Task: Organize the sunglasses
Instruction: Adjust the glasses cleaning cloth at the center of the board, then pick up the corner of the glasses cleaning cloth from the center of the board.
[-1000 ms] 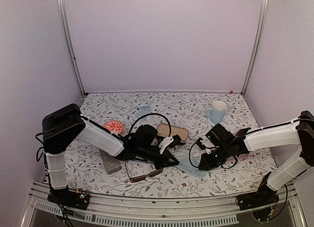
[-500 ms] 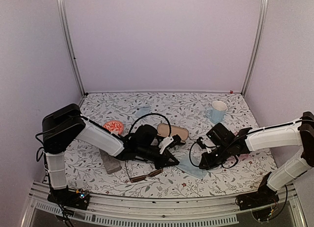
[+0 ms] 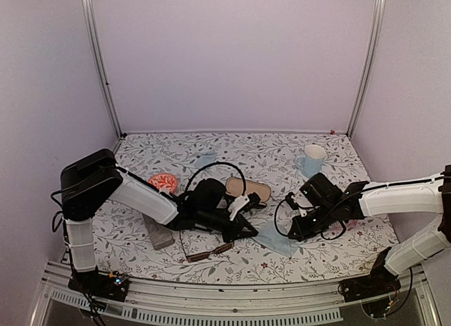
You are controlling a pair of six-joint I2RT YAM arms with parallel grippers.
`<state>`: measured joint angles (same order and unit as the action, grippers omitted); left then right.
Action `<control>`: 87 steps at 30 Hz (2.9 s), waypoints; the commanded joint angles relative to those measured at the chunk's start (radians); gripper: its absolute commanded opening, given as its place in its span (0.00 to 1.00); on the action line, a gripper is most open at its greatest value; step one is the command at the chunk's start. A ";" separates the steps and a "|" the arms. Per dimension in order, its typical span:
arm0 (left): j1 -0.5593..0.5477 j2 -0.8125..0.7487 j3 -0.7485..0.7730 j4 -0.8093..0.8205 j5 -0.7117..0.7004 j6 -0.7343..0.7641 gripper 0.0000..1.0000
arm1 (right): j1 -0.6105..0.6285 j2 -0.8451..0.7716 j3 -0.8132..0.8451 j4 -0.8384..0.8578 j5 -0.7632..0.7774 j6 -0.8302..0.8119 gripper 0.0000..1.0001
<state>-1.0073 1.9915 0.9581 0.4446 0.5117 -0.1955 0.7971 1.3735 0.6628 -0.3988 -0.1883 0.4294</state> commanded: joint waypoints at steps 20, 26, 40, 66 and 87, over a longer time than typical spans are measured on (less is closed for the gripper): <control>-0.003 -0.015 -0.008 0.029 0.006 -0.010 0.00 | 0.086 0.086 0.064 -0.144 0.176 0.051 0.33; -0.003 -0.014 -0.007 0.029 0.008 -0.009 0.00 | 0.088 0.089 0.071 -0.162 0.204 0.054 0.25; -0.004 -0.015 -0.025 0.017 0.029 0.005 0.00 | 0.088 0.108 0.077 -0.139 0.217 0.059 0.07; 0.051 0.127 0.267 -0.140 0.071 0.127 0.46 | 0.026 -0.001 0.007 -0.028 0.162 -0.014 0.00; 0.053 0.255 0.410 -0.286 -0.050 0.174 0.42 | -0.021 -0.031 -0.038 0.018 0.129 -0.011 0.00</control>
<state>-0.9588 2.2166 1.3338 0.2272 0.5037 -0.0509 0.7841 1.3624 0.6399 -0.4068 -0.0460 0.4252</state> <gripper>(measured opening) 0.422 0.005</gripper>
